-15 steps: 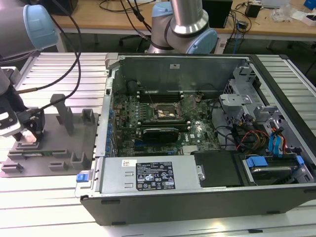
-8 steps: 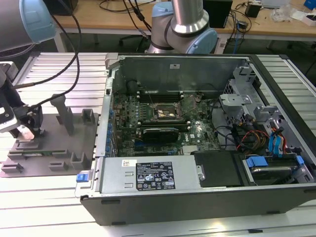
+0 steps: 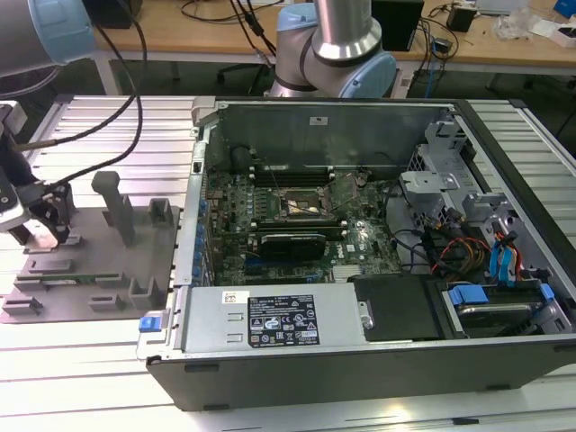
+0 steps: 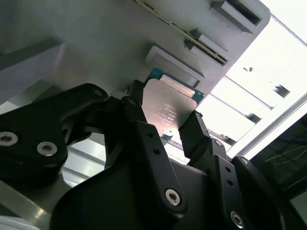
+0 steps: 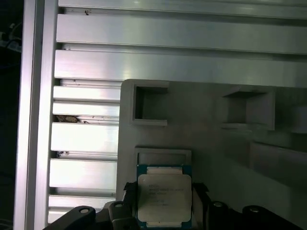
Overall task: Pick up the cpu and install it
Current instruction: 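Pick up the cpu and move it towards the insertion slot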
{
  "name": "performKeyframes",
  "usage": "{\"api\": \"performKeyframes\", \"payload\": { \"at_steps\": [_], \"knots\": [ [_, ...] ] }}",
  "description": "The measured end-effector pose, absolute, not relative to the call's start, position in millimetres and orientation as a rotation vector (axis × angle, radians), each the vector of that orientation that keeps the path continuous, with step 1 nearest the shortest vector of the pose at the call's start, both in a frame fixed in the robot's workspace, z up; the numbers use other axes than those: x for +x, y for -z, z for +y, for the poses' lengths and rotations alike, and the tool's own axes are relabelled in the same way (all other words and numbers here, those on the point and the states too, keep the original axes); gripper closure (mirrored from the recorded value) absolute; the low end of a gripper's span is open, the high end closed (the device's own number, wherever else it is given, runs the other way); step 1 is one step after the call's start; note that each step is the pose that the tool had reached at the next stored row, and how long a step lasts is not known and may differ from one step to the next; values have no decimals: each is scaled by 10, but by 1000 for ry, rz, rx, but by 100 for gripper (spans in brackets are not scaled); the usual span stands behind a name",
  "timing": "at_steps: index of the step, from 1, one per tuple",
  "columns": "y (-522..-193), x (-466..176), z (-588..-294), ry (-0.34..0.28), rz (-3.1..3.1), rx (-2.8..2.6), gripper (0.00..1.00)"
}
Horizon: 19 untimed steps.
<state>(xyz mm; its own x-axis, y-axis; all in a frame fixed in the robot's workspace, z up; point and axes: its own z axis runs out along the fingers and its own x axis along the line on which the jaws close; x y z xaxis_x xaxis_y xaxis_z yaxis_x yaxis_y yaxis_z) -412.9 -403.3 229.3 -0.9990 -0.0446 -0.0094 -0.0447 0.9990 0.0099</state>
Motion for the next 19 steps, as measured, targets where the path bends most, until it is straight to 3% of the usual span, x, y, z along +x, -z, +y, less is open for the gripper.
{"api": "performKeyframes", "payload": {
  "at_steps": [19],
  "knots": [
    [-2885, -4129, -4033, -16, 3132, -70, 45]
  ]
}}
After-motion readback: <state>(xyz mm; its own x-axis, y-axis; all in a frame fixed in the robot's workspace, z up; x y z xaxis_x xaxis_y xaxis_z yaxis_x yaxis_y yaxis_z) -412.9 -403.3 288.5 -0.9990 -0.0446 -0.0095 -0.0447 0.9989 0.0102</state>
